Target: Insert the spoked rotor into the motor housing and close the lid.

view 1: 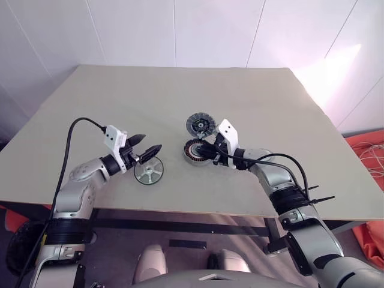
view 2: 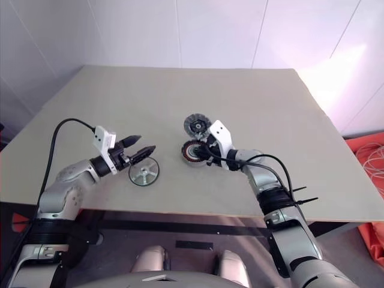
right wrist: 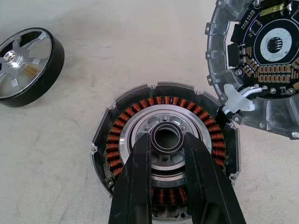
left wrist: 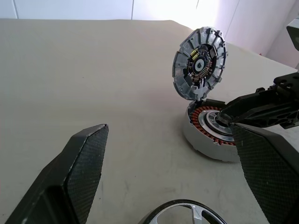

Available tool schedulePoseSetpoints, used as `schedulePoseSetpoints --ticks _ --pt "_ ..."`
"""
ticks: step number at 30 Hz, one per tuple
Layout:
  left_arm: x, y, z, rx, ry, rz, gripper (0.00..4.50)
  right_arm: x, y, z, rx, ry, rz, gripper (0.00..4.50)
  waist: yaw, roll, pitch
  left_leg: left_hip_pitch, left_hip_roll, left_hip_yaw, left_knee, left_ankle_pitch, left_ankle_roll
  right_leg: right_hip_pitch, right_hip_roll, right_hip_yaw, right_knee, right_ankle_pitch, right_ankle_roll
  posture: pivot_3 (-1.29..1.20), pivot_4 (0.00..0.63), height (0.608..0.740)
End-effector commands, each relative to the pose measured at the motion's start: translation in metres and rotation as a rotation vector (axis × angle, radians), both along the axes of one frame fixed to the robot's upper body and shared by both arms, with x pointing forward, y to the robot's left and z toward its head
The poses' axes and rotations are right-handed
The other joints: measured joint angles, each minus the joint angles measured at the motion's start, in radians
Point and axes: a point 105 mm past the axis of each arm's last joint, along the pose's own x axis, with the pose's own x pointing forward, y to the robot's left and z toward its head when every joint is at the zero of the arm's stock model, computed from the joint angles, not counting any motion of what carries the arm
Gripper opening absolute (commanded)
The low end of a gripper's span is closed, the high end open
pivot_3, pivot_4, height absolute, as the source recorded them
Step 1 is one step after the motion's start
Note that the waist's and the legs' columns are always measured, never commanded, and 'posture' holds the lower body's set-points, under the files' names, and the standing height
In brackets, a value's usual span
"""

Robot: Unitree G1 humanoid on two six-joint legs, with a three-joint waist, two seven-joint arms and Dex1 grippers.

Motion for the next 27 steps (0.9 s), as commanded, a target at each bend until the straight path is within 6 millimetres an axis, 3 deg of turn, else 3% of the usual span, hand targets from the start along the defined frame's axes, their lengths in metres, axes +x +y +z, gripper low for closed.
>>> schedulePoseSetpoints --ticks 1,20,25,27 --pt "0.0016 -0.0024 0.0136 0.006 -0.059 -0.006 4.5 0.0038 0.0014 0.0151 0.006 -0.062 0.01 0.67 0.0 0.0 0.0 0.0 0.0 0.0 0.0 0.0 0.0 0.0 0.0 0.0 0.0 0.0 0.0 0.0 0.0 0.74" --pt "0.001 -0.0021 0.0147 0.006 -0.058 -0.004 4.5 0.0052 0.0015 0.0158 0.001 -0.055 0.002 0.67 0.0 0.0 0.0 0.0 0.0 0.0 0.0 0.0 0.0 0.0 0.0 0.0 0.0 0.0 0.0 0.0 0.0 0.74" --pt "0.0009 -0.0016 0.0143 0.007 -0.057 -0.002 4.5 0.0066 0.0021 0.0174 -0.004 -0.077 -0.005 2.39 0.001 0.0 0.0 0.0 0.0 0.0 0.0 0.0 0.0 0.0 0.0 0.0 0.0 0.0 0.0 0.0 0.0 0.74" --pt "0.001 -0.0014 0.0143 0.007 -0.056 -0.001 4.5 0.006 0.0034 0.0179 0.004 -0.075 -0.001 2.39 0.001 0.0 0.0 0.0 0.0 0.0 0.0 0.0 0.0 0.0 0.0 0.0 0.0 0.0 0.0 0.0 0.0 0.74"
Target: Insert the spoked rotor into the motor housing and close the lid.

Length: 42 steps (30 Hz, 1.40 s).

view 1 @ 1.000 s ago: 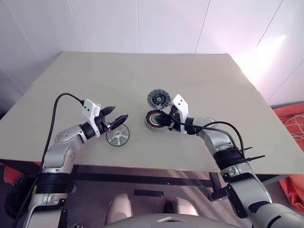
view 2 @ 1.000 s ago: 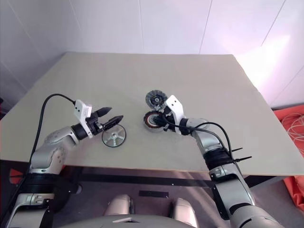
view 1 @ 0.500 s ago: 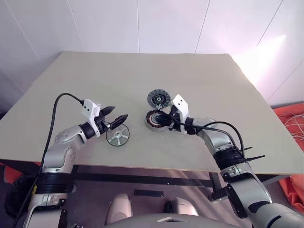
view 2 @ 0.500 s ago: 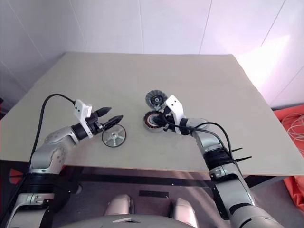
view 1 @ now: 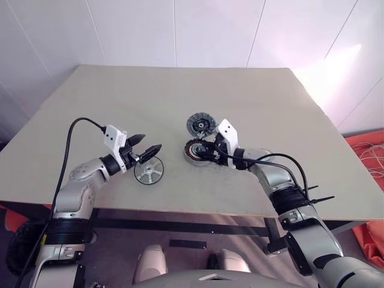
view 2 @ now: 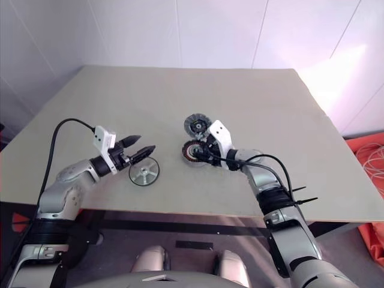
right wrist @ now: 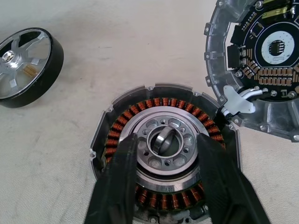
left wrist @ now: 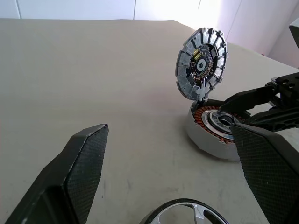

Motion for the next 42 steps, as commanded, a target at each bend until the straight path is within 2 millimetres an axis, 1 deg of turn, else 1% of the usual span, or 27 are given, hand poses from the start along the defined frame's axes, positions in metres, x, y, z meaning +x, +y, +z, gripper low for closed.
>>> schedulePoseSetpoints --ticks 1,7,14,17,22,25,29,33,38,42 --pt "0.001 -0.002 0.014 0.006 -0.057 -0.008 4.5 0.005 0.003 0.018 0.008 -0.068 0.011 2.39 0.0 0.0 0.0 0.0 0.0 0.0 0.0 0.0 0.0 0.0 0.0 0.0 0.0 0.0 0.0 0.0 0.0 0.74" --pt "0.001 -0.002 0.015 0.007 -0.057 -0.008 4.5 0.004 0.004 0.021 0.017 -0.08 0.022 2.39 0.0 0.0 0.0 0.0 0.0 0.0 0.0 0.0 0.0 0.0 0.0 0.0 0.0 0.0 0.0 0.0 0.0 0.74" --pt "0.001 -0.002 0.014 0.007 -0.057 -0.01 4.5 -0.007 0.014 0.038 0.074 -0.101 0.084 2.39 0.0 0.0 0.0 0.0 0.0 0.0 0.0 0.0 0.0 -0.001 0.0 0.0 0.0 0.0 0.0 0.0 0.0 0.74" --pt "0.001 -0.003 0.014 0.006 -0.057 -0.011 4.5 -0.011 0.018 0.042 0.088 -0.098 0.103 1.77 0.0 0.0 0.0 0.0 0.0 0.0 0.0 0.0 0.0 0.0 0.0 0.0 0.0 0.0 0.0 0.0 0.0 0.74" --pt "0.001 -0.003 0.014 0.007 -0.059 -0.01 4.5 -0.009 0.018 0.033 0.067 -0.075 0.084 0.05 0.0 0.0 0.0 0.0 0.0 0.0 0.0 0.0 0.0 0.0 0.0 0.0 0.0 -0.001 0.002 0.0 0.0 0.74" --pt "0.001 -0.003 0.015 0.009 -0.061 -0.008 4.5 -0.004 0.014 0.026 0.042 -0.067 0.052 0.02 0.0 0.0 0.0 0.0 0.0 0.0 0.0 0.0 0.0 0.0 0.0 0.0 0.0 -0.001 0.002 0.0 0.0 0.74" --pt "0.001 -0.002 0.015 0.012 -0.061 -0.006 4.5 0.002 0.01 0.024 0.038 -0.066 0.032 0.02 -0.001 0.0 0.0 0.0 0.0 0.0 0.0 0.0 0.0 -0.001 0.0 0.0 0.0 0.0 0.0 0.0 0.0 0.74" --pt "0.001 -0.002 0.015 0.014 -0.061 -0.006 4.5 0.009 0.005 0.018 0.016 -0.061 0.006 0.02 -0.001 0.0 0.0 0.0 0.0 0.0 0.0 0.0 0.0 -0.001 0.0 0.0 0.0 0.0 0.0 0.0 0.0 0.74" --pt "0.001 -0.002 0.015 0.017 -0.06 -0.005 4.5 0.013 0.005 0.019 0.015 -0.069 0.003 0.02 -0.001 0.0 0.0 0.0 0.0 0.0 0.0 0.0 0.0 -0.001 0.0 0.0 0.0 0.0 0.0 0.0 0.0 0.74" --pt "0.001 -0.001 0.015 0.018 -0.061 -0.001 4.5 0.011 0.007 0.018 0.017 -0.071 0.006 0.02 -0.001 0.0 0.0 0.0 0.0 0.0 0.0 0.0 0.0 -0.001 0.0 0.0 0.0 0.0 0.0 0.0 0.0 0.74"
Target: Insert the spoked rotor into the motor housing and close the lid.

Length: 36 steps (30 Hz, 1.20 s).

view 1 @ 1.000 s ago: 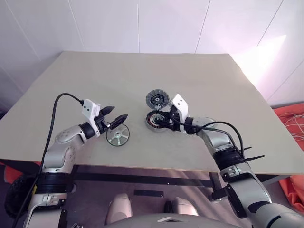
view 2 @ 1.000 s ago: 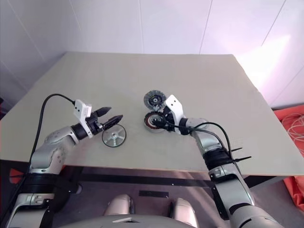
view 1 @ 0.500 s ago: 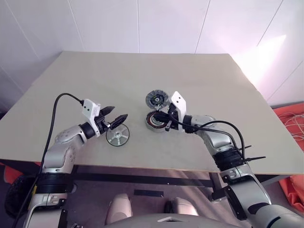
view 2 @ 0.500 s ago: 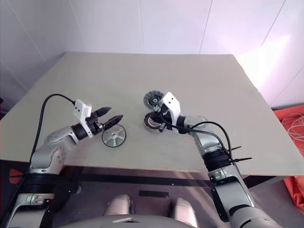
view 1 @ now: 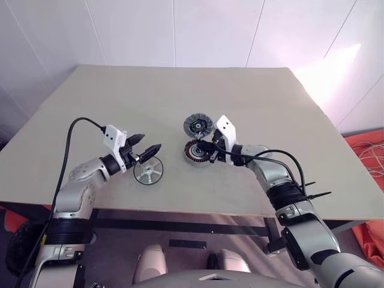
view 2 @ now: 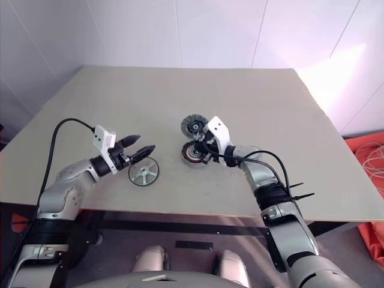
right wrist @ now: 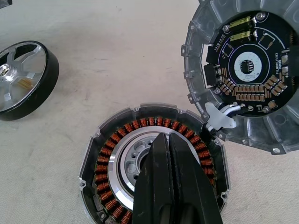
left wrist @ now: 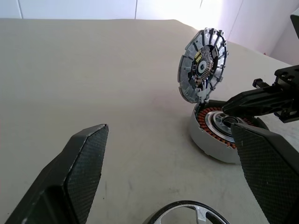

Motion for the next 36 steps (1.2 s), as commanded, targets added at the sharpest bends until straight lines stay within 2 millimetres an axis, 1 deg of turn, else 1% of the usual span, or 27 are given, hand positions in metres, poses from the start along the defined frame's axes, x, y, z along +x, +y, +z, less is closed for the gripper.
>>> schedulePoseSetpoints --ticks 1,5,9,13,17,21,26,28,32,36 --pt "0.0 -0.001 0.014 0.014 -0.06 -0.009 4.5 0.004 0.002 0.01 0.005 -0.043 0.002 0.02 0.0 0.0 0.0 0.0 0.0 0.0 0.0 0.0 0.0 0.0 0.0 0.0 0.0 0.0 0.0 0.0 0.0 0.74" --pt "0.0 0.0 0.014 0.015 -0.059 -0.007 4.5 0.001 0.003 0.008 0.008 -0.041 0.003 0.02 0.0 0.0 0.0 0.0 0.0 0.0 0.0 0.0 0.0 0.0 0.0 0.0 0.0 0.0 0.0 0.0 0.0 0.74" --pt "0.001 0.001 0.014 0.016 -0.059 -0.004 4.5 -0.006 0.013 0.008 0.022 -0.036 0.024 0.02 0.0 0.0 0.0 0.0 0.0 0.0 0.0 0.0 0.0 0.0 0.0 0.0 0.0 0.0 0.0 0.0 0.0 0.74" --pt "0.002 0.002 0.014 0.017 -0.063 0.001 4.5 -0.009 0.018 0.001 0.025 -0.018 0.021 0.02 -0.001 0.0 0.0 0.0 0.0 0.0 0.0 0.0 0.0 0.0 0.0 0.0 0.0 0.0 0.0 0.0 0.0 0.74" --pt "0.002 0.003 0.015 0.019 -0.064 0.003 4.5 -0.01 0.019 -0.002 0.022 -0.013 0.017 0.02 -0.001 0.0 0.0 0.0 0.0 0.0 0.0 0.0 0.0 0.0 0.0 0.0 0.0 0.0 0.0 0.0 0.0 0.74" --pt "0.002 0.003 0.015 0.018 -0.064 0.003 4.5 -0.005 0.016 0.006 0.033 -0.031 0.002 0.02 -0.001 0.0 0.0 0.001 0.0 0.0 0.0 0.0 0.0 0.0 0.0 0.0 0.0 0.0 0.0 0.0 0.0 0.74" --pt "0.002 0.003 0.015 0.017 -0.064 0.002 4.5 0.001 0.018 0.028 0.057 -0.089 0.007 0.02 -0.001 0.0 0.0 0.0 0.0 0.0 0.0 0.0 0.0 0.0 0.0 0.0 0.0 0.0 0.0 0.0 0.0 0.74" --pt "0.002 0.003 0.015 0.016 -0.064 0.002 4.5 0.002 0.02 0.033 0.062 -0.1 0.011 0.02 -0.001 0.0 0.0 0.0 0.0 0.0 0.0 0.0 0.0 0.0 0.0 0.0 0.0 0.0 0.0 0.0 0.0 0.74" --pt "0.002 0.002 0.015 0.016 -0.064 0.001 4.5 0.005 0.02 0.032 0.055 -0.101 0.011 0.02 -0.002 0.0 0.0 0.0 0.0 0.0 -0.001 0.0 0.0 -0.001 0.0 0.0 0.0 0.0 0.0 0.0 0.0 0.74" --pt "0.002 0.004 0.015 0.018 -0.065 0.006 4.5 0.001 0.026 0.022 0.05 -0.072 0.025 0.02 -0.002 0.0 0.0 0.0 0.0 0.0 -0.001 0.0 0.0 -0.001 0.0 0.0 0.0 0.0 0.0 0.0 0.0 0.74"
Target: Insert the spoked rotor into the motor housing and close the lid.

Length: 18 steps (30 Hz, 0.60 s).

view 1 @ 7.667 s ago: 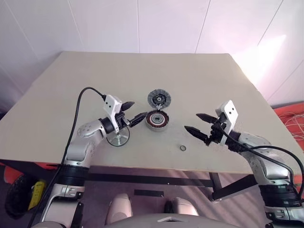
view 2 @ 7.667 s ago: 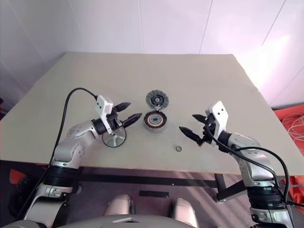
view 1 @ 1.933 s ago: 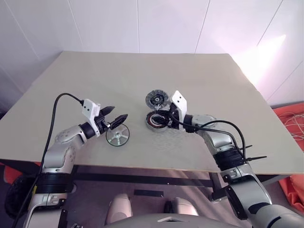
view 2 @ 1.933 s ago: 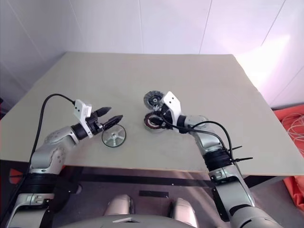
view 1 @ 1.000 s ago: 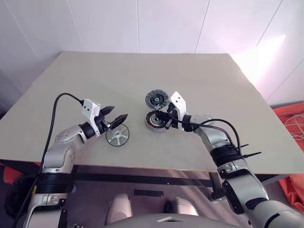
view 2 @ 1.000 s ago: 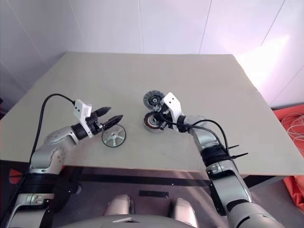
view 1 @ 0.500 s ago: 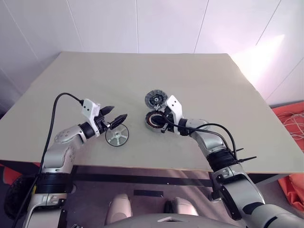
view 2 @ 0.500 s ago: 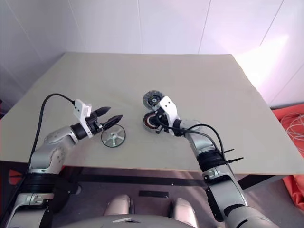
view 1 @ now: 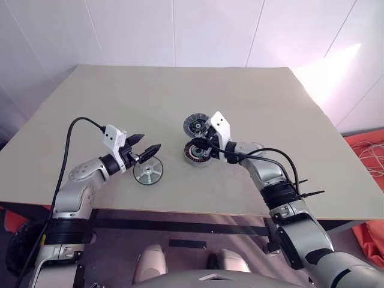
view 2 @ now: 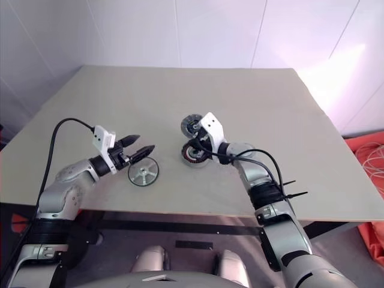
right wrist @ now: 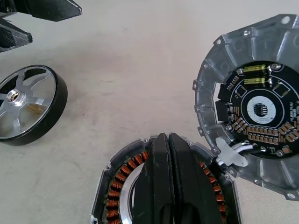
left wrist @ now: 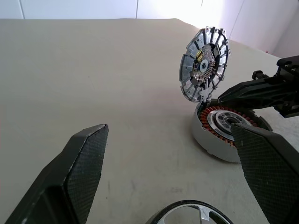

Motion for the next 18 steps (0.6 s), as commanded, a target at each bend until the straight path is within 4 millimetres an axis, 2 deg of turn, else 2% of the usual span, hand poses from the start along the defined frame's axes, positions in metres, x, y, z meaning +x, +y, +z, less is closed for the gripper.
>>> schedulePoseSetpoints --ticks 1,6,9,13,18 --pt "0.002 0.003 0.015 0.009 -0.06 0.004 4.5 -0.001 0.008 0.005 0.016 -0.027 0.021 0.02 0.0 0.0 0.0 0.0 0.0 0.0 0.0 0.0 0.0 0.0 0.0 0.0 0.0 0.0 0.0 0.0 0.0 0.74" --pt "0.001 0.005 0.016 0.012 -0.062 0.01 4.5 -0.009 0.007 -0.019 -0.005 0.034 0.013 0.02 0.0 0.0 0.0 0.0 0.0 0.0 0.0 0.0 0.0 0.0 0.0 0.0 0.0 0.0 0.0 0.0 0.0 0.74" --pt "0.001 0.005 0.016 0.013 -0.061 0.011 4.5 -0.008 0.004 -0.023 -0.01 0.039 0.007 0.02 -0.001 0.0 0.0 0.001 0.0 0.0 0.0 0.0 0.0 0.001 0.0 0.0 0.0 0.0 0.0 0.0 0.0 0.74" --pt "0.002 0.006 0.015 0.015 -0.061 0.015 4.5 -0.006 0.002 -0.01 0.028 0.012 0.006 0.02 -0.002 0.0 0.0 0.001 0.0 0.0 0.0 0.0 -0.001 0.001 0.0 0.0 0.0 0.0 0.0 0.0 0.0 0.74" --pt "0.003 0.012 0.015 -0.01 -0.03 0.05 4.5 -0.003 -0.003 0.022 0.09 -0.062 0.017 0.02 -0.004 0.0 0.0 0.0 0.0 0.0 0.0 0.0 -0.001 0.0 0.0 0.0 0.0 0.0 0.0 0.0 0.0 0.74"
